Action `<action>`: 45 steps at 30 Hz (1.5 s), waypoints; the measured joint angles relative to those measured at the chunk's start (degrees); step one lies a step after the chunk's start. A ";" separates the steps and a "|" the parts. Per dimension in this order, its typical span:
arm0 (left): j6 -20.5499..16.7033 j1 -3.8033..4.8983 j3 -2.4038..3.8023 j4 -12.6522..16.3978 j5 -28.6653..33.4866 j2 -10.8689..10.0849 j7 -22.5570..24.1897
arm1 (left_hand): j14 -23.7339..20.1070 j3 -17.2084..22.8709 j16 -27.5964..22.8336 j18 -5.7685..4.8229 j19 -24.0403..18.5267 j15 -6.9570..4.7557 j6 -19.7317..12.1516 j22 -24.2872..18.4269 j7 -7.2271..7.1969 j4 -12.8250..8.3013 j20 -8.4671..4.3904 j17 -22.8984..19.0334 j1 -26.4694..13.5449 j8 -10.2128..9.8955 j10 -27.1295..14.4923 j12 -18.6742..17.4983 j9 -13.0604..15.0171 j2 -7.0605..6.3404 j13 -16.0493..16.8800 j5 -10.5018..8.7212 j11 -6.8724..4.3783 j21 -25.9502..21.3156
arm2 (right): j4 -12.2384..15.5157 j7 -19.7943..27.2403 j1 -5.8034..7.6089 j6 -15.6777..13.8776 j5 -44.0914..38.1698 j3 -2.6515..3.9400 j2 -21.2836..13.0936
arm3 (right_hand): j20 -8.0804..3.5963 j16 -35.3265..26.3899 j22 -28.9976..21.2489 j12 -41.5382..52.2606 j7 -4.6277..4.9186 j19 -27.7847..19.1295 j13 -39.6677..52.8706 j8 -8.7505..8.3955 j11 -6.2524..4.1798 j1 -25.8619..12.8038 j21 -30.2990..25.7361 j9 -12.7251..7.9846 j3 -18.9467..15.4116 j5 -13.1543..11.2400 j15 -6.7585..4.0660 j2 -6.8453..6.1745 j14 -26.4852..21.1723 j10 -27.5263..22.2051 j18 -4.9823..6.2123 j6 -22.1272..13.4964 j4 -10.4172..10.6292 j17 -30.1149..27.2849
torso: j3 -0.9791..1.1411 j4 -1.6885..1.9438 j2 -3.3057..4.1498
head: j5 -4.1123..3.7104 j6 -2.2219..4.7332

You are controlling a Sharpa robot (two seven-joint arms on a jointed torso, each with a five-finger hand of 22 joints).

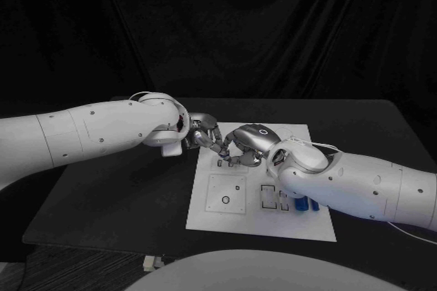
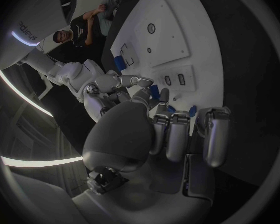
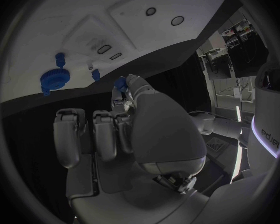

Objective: Assemble the parts on the task board

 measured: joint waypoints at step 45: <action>-3.25 -0.82 0.01 -0.98 0.00 0.64 -1.06 | 0.11 4.32 0.00 0.01 0.11 -3.17 2.63 0.00 -2.87 -2.51 -3.16 0.00 1.25 10.46 0.05 -0.61 3.06 -3.42 -0.13 3.84 -3.68 0.00 | 2.14 -0.11 0.59 -2.32 -0.87 -0.02 -5.37 | 0.00 0.00 -0.03 0.00 0.50 0.00 -0.02 -1.11 0.00 -1.06 -1.40 -0.08 0.16 -4.88 0.00 -0.60 0.00 0.00 0.00 -1.35 -0.16 0.00 | 0.00 0.00 -0.01 | 0.47 0.00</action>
